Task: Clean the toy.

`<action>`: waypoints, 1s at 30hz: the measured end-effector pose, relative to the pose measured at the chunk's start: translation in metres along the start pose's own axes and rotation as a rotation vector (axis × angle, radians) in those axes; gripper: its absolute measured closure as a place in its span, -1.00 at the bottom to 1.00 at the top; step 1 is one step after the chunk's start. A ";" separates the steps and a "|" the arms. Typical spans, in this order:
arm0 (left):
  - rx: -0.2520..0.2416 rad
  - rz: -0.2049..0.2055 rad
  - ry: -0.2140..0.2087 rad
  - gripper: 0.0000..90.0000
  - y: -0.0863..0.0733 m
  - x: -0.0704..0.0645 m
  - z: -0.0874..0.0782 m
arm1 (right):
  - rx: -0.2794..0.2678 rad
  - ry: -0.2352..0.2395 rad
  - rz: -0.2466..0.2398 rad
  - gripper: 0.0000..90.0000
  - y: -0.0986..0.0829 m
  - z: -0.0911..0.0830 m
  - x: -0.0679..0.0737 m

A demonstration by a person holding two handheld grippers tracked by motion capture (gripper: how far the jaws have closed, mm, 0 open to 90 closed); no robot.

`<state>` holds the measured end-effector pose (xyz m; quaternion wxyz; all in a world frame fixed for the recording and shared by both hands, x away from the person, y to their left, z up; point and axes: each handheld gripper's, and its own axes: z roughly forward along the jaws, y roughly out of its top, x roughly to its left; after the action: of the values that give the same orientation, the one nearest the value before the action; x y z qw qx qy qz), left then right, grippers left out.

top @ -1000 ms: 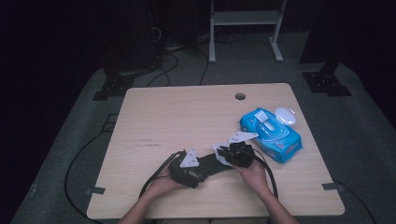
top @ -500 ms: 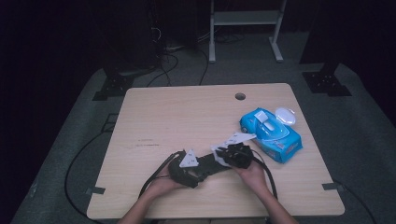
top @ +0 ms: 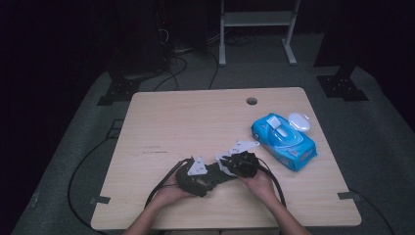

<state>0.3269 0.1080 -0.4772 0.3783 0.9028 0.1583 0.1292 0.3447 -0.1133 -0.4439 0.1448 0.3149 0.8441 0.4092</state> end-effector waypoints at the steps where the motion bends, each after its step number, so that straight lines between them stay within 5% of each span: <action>1: 0.000 0.000 -0.002 -0.46 0.000 0.000 0.000 | -0.007 -0.013 0.016 0.80 -0.003 -0.004 -0.007; 4: 0.002 0.000 -0.004 -0.46 0.000 0.002 0.000 | -0.010 -0.087 0.082 0.80 -0.013 -0.020 -0.029; 6: 0.002 0.002 -0.004 -0.46 0.000 0.002 0.000 | -0.020 -0.066 0.127 0.80 -0.017 -0.027 -0.037; 12: 0.006 0.001 -0.001 -0.46 -0.001 0.002 -0.001 | -0.009 -0.027 0.054 0.80 -0.011 -0.017 -0.022; 17: 0.004 0.001 -0.002 -0.46 -0.002 0.004 -0.002 | -0.018 -0.052 0.146 0.80 -0.021 -0.029 -0.044; 20: 0.003 -0.002 -0.002 -0.46 -0.002 0.004 -0.002 | -0.035 -0.005 0.116 0.80 -0.016 -0.028 -0.033; 23: 0.011 0.003 0.000 -0.46 -0.002 0.005 -0.003 | -0.010 -0.017 0.052 0.80 -0.011 -0.021 -0.024; 27: 0.009 0.001 0.000 -0.46 -0.003 0.006 -0.003 | -0.009 -0.016 0.141 0.80 -0.021 -0.026 -0.043; 30: 0.007 -0.002 -0.002 -0.45 -0.003 0.006 -0.003 | -0.016 -0.002 0.110 0.80 -0.018 -0.031 -0.035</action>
<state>0.3310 0.1141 -0.4767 0.3756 0.9041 0.1593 0.1274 0.3484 -0.1632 -0.4396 0.1253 0.3598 0.8222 0.4229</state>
